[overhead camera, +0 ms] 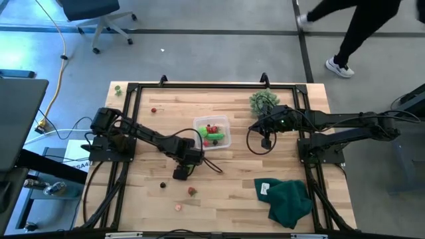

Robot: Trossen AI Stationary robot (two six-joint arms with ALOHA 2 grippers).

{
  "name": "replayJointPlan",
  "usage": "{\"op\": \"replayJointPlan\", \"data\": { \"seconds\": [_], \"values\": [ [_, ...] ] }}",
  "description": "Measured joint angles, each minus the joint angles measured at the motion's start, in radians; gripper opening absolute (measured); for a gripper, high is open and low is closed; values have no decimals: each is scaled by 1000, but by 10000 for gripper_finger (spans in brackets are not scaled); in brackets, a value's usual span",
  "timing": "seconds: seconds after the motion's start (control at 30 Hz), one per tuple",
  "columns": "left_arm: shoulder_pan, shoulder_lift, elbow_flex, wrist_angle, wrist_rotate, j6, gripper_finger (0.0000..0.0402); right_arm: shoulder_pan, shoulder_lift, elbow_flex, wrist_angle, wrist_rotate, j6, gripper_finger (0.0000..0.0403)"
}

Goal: Pick and placing Produce into tupperware
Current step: Put the pear into the transparent bin

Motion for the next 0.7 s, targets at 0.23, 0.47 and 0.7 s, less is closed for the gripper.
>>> {"op": "replayJointPlan", "data": {
  "seconds": [0.23,0.47,0.7],
  "values": [
    [-39,-6,18,-44,-8,-8,226,0,0,0,0,0,0,2],
    [-83,-49,110,-162,-107,-2,223,0,0,0,0,0,0,2],
    [-127,-141,224,-252,-286,32,224,0,0,0,-1,0,0,2]
  ]
}}
